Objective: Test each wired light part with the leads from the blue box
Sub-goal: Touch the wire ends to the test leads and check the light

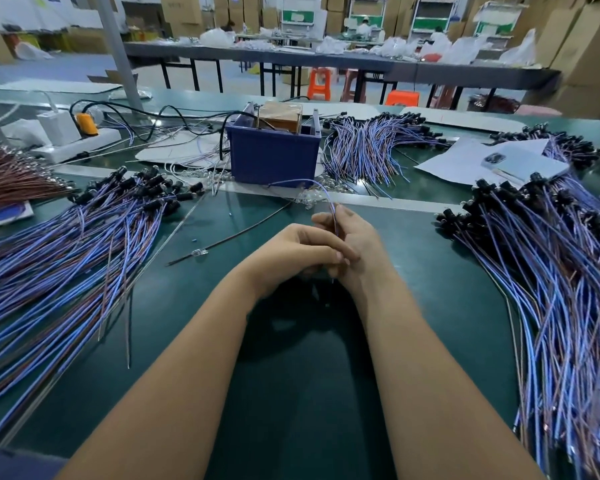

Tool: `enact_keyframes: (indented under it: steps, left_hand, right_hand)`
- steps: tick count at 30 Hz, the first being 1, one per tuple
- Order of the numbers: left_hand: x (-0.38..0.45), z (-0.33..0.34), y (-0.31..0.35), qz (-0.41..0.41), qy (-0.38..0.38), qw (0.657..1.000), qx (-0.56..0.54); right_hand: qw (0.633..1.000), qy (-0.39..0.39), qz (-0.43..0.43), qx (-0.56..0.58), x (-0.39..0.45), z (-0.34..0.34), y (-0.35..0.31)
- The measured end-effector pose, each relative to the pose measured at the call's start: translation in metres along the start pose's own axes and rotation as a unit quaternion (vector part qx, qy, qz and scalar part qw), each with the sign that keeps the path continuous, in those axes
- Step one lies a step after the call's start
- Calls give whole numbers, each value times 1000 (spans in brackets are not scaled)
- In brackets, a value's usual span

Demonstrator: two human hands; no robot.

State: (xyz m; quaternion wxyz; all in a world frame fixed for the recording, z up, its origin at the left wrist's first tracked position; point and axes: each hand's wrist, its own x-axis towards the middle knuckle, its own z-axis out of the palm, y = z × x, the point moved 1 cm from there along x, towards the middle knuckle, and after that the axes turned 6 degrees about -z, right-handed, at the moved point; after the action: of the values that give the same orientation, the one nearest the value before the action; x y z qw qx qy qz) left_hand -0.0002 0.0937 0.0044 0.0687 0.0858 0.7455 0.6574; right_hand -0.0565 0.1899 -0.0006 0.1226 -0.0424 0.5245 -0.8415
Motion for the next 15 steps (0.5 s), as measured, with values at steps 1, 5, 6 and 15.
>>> enact_keyframes:
  steps: [1, 5, 6, 15]
  left_hand:
    - [0, -1, 1, -5, 10, 1000, -5]
    - [3, -8, 0, -27, 178, 983, -32]
    - [3, -11, -1, -32, 223, 973, -46]
    - [12, -21, -13, -29, 401, 915, -38]
  right_hand:
    - [1000, -10, 2, -3, 0, 0, 1]
    - [997, -54, -41, 29, 1, 0, 2]
    - [996, -61, -54, 23, 1, 2, 2]
    - [976, -66, -136, -158, -3, 6, 9]
